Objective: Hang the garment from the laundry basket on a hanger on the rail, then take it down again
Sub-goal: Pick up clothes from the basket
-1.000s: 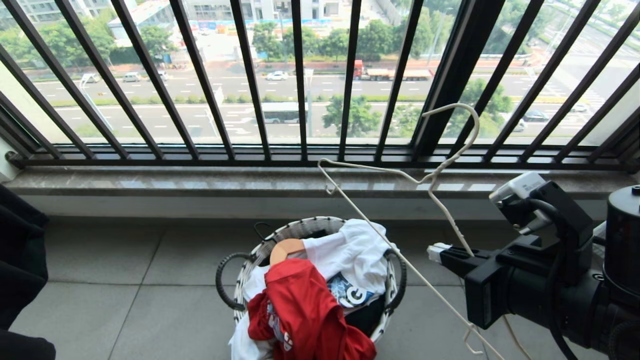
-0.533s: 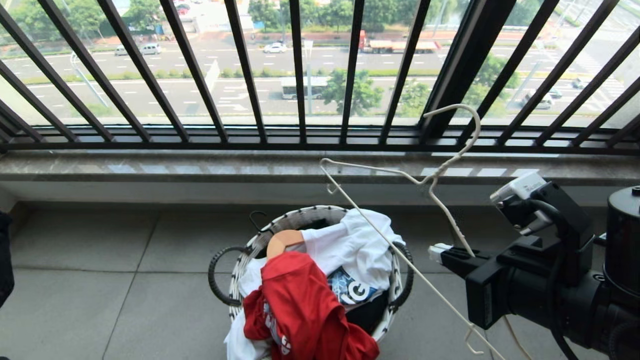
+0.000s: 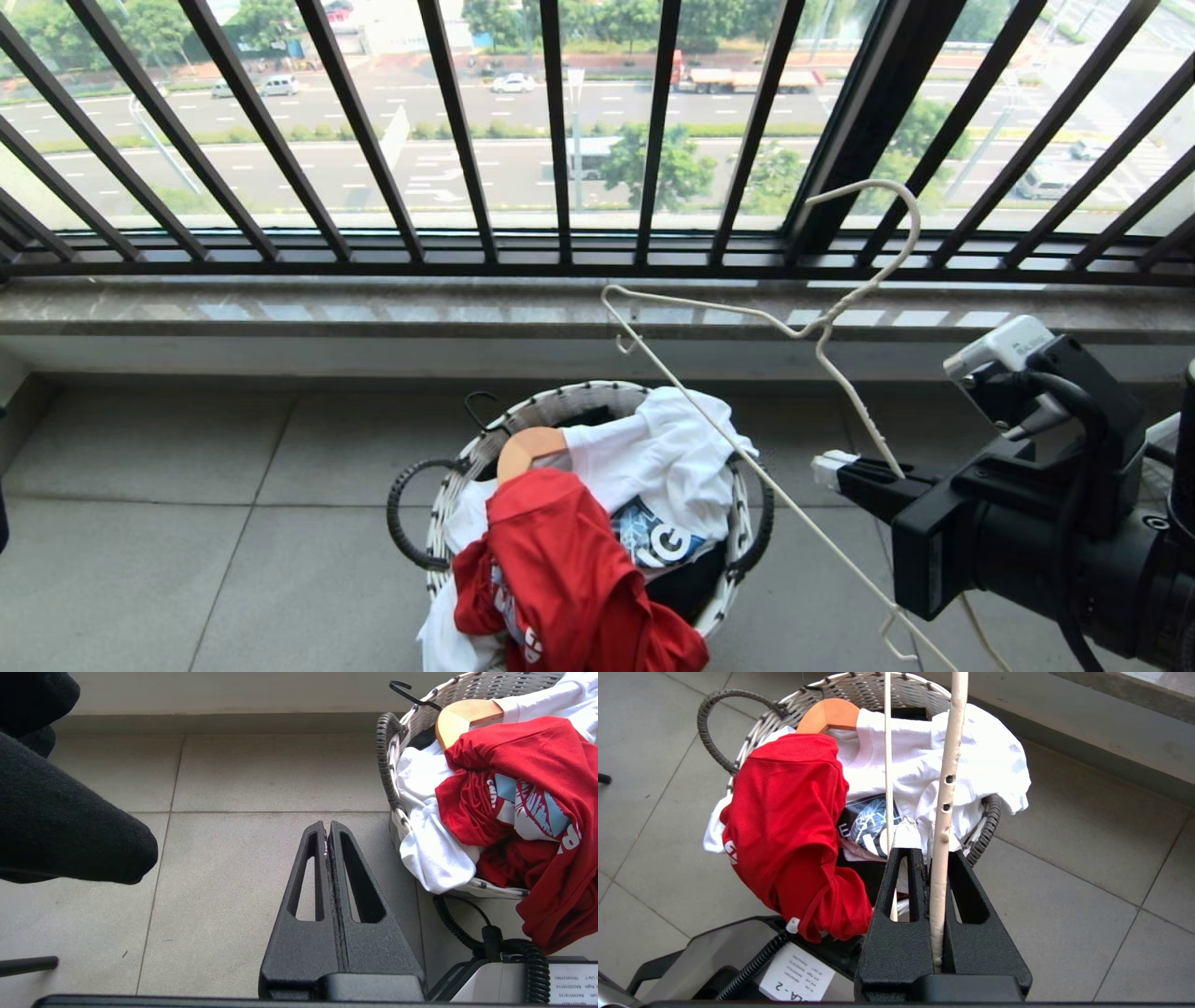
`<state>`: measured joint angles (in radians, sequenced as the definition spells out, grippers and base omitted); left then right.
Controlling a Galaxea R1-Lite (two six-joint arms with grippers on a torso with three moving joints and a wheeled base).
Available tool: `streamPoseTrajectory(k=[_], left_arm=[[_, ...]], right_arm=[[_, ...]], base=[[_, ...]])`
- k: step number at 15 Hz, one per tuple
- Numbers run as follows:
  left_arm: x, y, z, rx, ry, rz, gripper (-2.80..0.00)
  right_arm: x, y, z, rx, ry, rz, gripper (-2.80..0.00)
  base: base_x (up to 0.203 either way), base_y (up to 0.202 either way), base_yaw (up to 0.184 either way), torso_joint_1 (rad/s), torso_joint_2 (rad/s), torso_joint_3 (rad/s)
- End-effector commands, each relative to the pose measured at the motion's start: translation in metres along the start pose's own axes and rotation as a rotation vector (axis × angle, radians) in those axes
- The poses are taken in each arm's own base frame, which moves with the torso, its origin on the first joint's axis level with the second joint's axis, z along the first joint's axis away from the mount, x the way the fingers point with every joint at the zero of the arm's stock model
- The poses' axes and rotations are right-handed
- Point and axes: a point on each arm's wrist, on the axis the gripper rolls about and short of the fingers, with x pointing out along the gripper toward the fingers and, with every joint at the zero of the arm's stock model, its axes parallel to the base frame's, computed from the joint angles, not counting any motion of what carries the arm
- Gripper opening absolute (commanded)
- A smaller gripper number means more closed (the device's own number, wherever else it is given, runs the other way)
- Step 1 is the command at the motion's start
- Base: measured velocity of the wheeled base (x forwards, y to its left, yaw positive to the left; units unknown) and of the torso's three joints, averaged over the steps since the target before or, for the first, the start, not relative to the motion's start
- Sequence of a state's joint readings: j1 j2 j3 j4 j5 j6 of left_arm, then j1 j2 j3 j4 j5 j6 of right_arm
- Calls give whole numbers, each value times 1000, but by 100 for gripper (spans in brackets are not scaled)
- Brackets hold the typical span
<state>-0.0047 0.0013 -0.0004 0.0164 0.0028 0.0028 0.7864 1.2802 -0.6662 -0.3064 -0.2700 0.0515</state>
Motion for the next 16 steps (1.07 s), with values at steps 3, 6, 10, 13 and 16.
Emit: streamPoseTrajectory(k=[3,6,10,13,16], left_arm=[[0,0,0,1,1,0,-280],[0,0,0,0,1,0,-280],[0,0,0,3,0,0,-280],[-1,0,3,11,-12,2,-280],[-5,0,42,30,-77,-15,-280]], right_arm=[[-3,-1,4,6,-20,-3,-280],[-5,-1,5,10,-27,-3,-280],[-9,-2,7,13,-42,1,-280],[-15,-3,10,17,-69,1,-280],[-16,-3,10,4,-69,2,-280]], base=[[0,0,0,0,0,0],[0,0,0,0,0,0],[0,0,0,0,0,0],[0,0,0,0,0,0],[0,0,0,0,0,0]])
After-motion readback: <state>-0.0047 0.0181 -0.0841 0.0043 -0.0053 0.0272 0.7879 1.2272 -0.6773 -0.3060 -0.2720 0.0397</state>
